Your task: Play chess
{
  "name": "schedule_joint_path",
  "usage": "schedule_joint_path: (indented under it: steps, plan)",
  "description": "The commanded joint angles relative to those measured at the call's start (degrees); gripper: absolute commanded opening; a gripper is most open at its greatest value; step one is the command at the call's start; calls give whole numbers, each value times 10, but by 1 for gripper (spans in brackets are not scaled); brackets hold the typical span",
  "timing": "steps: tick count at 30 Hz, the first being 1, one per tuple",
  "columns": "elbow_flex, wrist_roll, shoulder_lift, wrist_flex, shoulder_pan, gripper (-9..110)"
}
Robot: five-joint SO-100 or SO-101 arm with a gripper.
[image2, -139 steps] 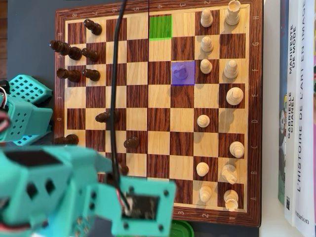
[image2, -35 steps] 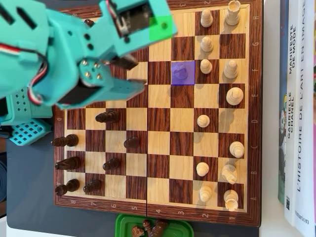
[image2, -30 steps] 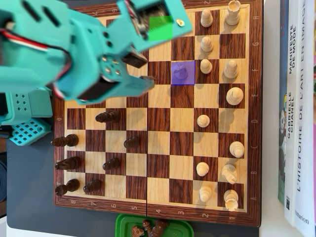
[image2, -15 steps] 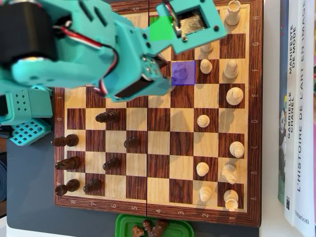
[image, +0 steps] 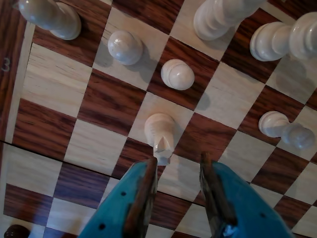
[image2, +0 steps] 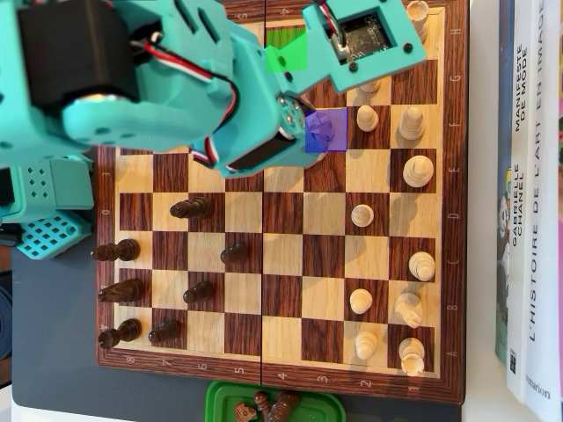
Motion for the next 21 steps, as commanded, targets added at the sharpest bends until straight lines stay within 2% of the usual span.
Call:
schedule_joint_path:
  steps: [1,21]
  plan:
    - [-25,4,3,1,-9,14]
    - [-51,2,-38,0,-11,14]
